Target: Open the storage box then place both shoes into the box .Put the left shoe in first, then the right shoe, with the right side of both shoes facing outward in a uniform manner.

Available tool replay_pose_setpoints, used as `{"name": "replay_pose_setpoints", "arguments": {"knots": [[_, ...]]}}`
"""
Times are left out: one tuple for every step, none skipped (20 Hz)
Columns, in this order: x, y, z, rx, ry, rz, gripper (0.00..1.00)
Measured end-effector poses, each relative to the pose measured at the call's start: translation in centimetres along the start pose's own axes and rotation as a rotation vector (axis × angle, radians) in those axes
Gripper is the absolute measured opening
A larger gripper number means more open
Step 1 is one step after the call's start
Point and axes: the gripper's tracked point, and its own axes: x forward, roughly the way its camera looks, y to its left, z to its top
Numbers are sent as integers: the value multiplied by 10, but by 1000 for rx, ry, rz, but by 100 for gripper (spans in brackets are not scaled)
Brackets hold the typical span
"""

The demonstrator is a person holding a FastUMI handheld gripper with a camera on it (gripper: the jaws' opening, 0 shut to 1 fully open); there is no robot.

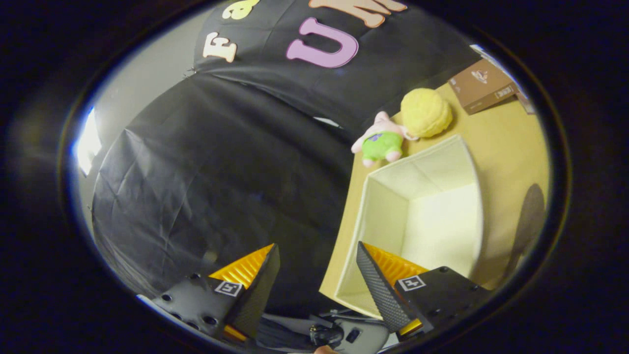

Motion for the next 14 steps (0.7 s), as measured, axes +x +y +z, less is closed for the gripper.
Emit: {"name": "replay_pose_setpoints", "arguments": {"knots": [[-17, -11, 8, -23, -18, -28, 98], [-31, -20, 15, -40, -26, -49, 98], [-44, -32, 17, -57, -28, -74, 98], [-54, -45, 21, -77, -29, -105, 98], [-64, -60, 25, -101, -33, -143, 98], [-74, -74, 30, -127, -36, -174, 98], [-80, -81, 34, -142, -40, -194, 98], [-89, -92, 38, -146, -40, -214, 99], [-95, -106, 40, -145, -40, -240, 99], [-103, -119, 41, -143, -40, -266, 99], [-113, -131, 39, -146, -38, -297, 99], [-124, -147, 36, -149, -32, -332, 99], [-132, -161, 31, -153, -19, -365, 99], [-140, -175, 26, -159, 0, -398, 99]]}}
